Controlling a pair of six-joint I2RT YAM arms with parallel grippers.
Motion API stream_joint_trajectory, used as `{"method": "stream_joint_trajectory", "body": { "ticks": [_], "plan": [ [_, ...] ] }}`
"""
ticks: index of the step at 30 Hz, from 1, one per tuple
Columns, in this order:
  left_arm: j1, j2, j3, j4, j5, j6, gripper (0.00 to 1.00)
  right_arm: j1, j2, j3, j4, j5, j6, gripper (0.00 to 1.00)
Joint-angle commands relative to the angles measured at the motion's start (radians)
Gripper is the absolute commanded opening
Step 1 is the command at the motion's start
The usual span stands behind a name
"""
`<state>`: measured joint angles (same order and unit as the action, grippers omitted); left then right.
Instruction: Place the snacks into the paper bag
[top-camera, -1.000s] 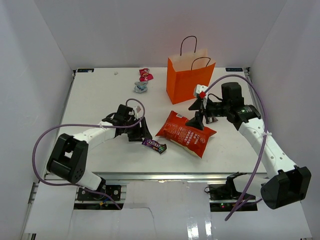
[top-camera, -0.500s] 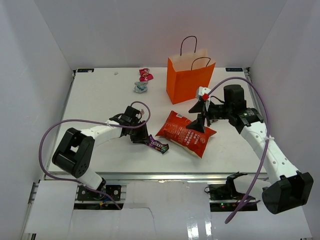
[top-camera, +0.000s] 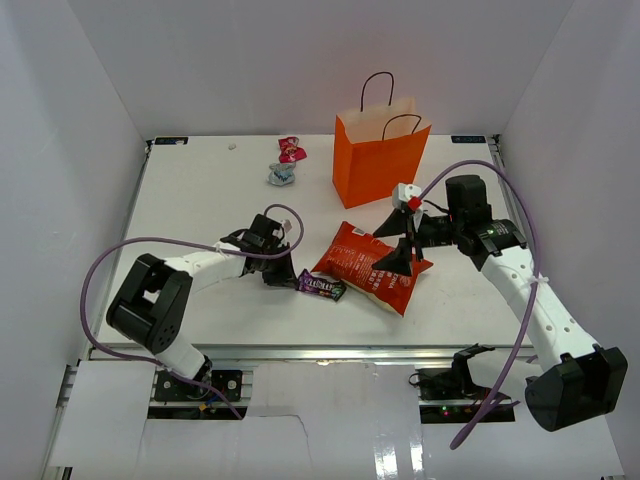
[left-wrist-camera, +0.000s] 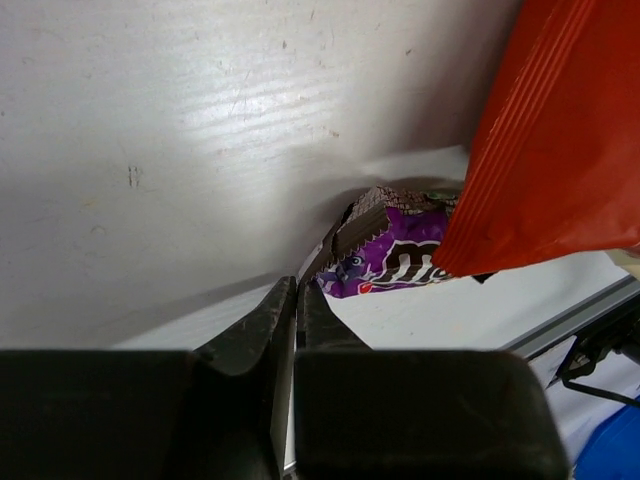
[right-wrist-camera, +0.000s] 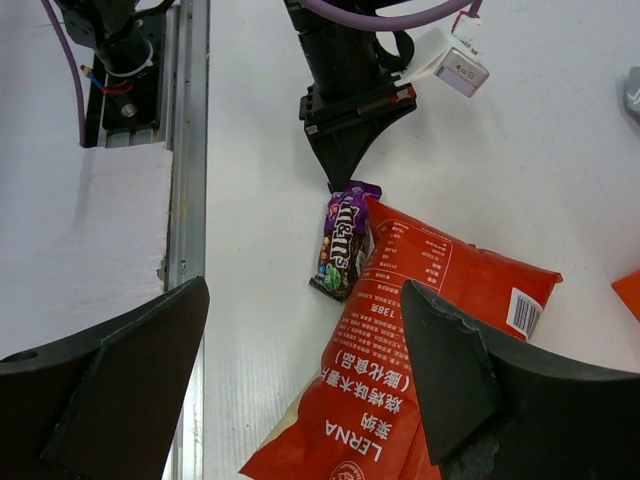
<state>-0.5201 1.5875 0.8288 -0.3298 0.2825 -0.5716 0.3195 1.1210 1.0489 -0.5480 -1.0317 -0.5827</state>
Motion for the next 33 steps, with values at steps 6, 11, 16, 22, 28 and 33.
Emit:
{"method": "stream_joint_trajectory", "body": {
  "ticks": [6, 11, 16, 22, 28, 33],
  "plan": [
    [-0.004, -0.161, -0.089, 0.023, 0.046, 0.052, 0.09, 0.101, 0.036, 0.023, -0.087, -0.048, -0.134, 0.82],
    [-0.004, -0.265, -0.158, 0.029, 0.052, 0.036, 0.08, 0.148, 0.077, 0.042, -0.087, -0.033, -0.141, 0.82],
    [-0.004, -0.334, -0.184, 0.028, 0.052, 0.019, 0.05, 0.188, 0.108, 0.060, -0.087, -0.002, -0.143, 0.81],
    [-0.004, -0.383, -0.192, 0.020, 0.052, 0.003, 0.05, 0.228, 0.122, 0.056, -0.086, 0.030, -0.146, 0.81],
    [-0.004, -0.397, -0.181, 0.025, 0.047, -0.031, 0.06, 0.237, 0.135, 0.059, -0.083, 0.055, -0.149, 0.81],
    [-0.004, -0.356, -0.157, 0.031, 0.043, -0.017, 0.08, 0.237, 0.135, 0.036, -0.072, 0.064, -0.149, 0.81]
  ]
}}
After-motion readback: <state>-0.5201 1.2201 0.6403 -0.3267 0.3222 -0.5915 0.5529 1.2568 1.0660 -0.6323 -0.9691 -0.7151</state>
